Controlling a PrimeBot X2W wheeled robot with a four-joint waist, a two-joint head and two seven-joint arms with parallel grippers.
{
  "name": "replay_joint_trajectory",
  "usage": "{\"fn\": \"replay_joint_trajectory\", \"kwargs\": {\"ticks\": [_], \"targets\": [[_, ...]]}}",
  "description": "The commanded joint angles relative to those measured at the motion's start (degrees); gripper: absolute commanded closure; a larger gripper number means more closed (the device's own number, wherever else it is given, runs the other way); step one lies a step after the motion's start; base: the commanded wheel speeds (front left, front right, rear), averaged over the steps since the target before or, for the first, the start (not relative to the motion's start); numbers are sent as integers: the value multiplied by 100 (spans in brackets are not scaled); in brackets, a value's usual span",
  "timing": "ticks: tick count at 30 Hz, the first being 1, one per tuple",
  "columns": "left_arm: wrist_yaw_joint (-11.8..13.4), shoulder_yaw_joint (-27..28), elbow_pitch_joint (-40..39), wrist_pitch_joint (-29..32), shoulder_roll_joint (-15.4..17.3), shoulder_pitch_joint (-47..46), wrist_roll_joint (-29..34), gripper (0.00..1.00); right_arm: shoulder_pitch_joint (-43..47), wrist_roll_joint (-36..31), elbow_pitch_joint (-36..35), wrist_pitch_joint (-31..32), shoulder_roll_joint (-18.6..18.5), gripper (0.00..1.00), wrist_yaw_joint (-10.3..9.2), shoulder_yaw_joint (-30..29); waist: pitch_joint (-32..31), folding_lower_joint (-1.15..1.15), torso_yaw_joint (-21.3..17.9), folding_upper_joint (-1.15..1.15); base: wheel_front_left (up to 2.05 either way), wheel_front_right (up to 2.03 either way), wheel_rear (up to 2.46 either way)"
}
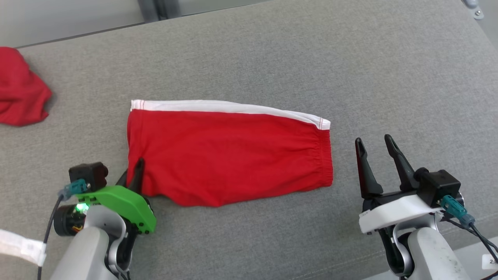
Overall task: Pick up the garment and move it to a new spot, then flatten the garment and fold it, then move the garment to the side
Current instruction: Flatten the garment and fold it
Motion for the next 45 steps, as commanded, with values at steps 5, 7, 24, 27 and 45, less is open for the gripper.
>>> {"fn": "replay_joint_trajectory", "kwargs": {"ticks": [5,7,24,27,45], "targets": [[218,65,-564,-170,-86,645,-136,100,115,-158,20,45,-8,0,-8,-114,-207,0,316,0,0,0,0],[290,35,-791,-214,-145,896,-165,100,133,-195,-6,97,-10,0,-8,-162,-258,0,414,0,0,0,0],[682,-273,-1178,-840,-369,1385,320,0,252,-464,-209,662,-10,0,-8,-426,-626,0,846,0,0,0,0],[753,-292,-1210,-1061,-303,1346,482,0,294,-540,-196,834,-9,0,-8,-553,-710,0,910,0,0,0,0],[1002,-155,-1306,-1545,-199,1623,817,0,-319,-49,917,2727,-442,0,-7,-210,-822,0,1483,0,0,0,0]]}}
